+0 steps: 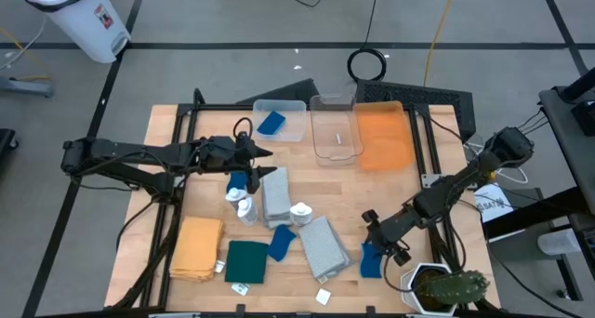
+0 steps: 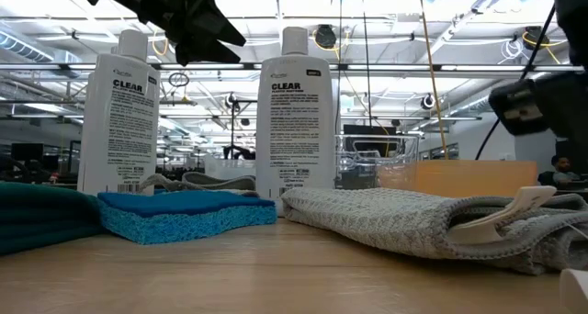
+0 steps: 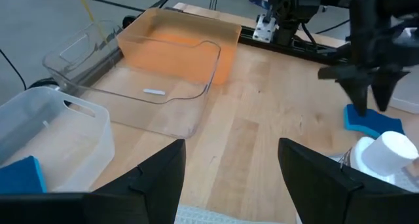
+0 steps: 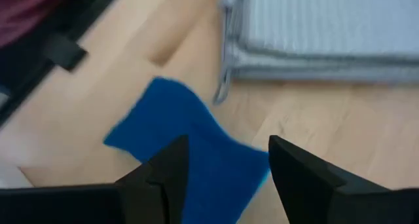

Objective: Pick & Place Kitchen Items
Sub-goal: Put the blue sponge into the white bin

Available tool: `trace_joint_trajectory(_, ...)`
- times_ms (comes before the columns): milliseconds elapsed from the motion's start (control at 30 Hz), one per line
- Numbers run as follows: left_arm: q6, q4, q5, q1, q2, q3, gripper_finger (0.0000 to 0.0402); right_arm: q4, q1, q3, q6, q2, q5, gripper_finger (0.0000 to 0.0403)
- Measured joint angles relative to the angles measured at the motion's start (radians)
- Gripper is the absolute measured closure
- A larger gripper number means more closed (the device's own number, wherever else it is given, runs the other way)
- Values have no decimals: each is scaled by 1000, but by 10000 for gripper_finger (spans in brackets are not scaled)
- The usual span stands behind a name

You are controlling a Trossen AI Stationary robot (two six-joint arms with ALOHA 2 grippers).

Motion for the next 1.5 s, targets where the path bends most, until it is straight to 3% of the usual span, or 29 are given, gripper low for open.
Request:
trace_joint_trajectory(200, -19, 0, 0, -20, 0, 0, 156, 18, 0, 2, -24, 125, 1, 255)
trace_joint_trajectory(333, -19, 1, 0, -34, 0, 1, 156, 7, -8, 2, -25, 159, 99, 273)
trace_joint_trajectory(533, -13, 2, 0, -38, 0, 1, 156, -9, -50, 0, -69, 109, 398, 295)
trace_joint_trajectory(700, -10, 2, 0, -38, 0, 1, 156, -33, -68, -3, -61, 31, 715, 311)
trace_joint_trajectory(800, -11, 2, 0, -38, 0, 1, 156, -36, -70, -3, -26, -25, 801, 318)
trace_joint_trajectory(900, -19, 2, 0, -38, 0, 1, 156, -20, -71, -3, 114, -85, 707, 322)
trace_joint_trajectory(1033, -32, 1, 0, -39, 0, 1, 156, 24, -92, -1, 241, -105, 339, 331)
trace_joint_trajectory(1100, -40, 2, 0, -40, 1, 1, 156, 73, -91, -1, 254, -80, 248, 340)
trace_joint_trajectory(1333, -58, 2, 0, -40, 1, 1, 156, 130, -106, -1, 208, 96, 101, 398)
trace_joint_trajectory(1500, -51, 2, 0, -40, 1, 1, 156, 143, -110, 12, 190, 183, 48, 395)
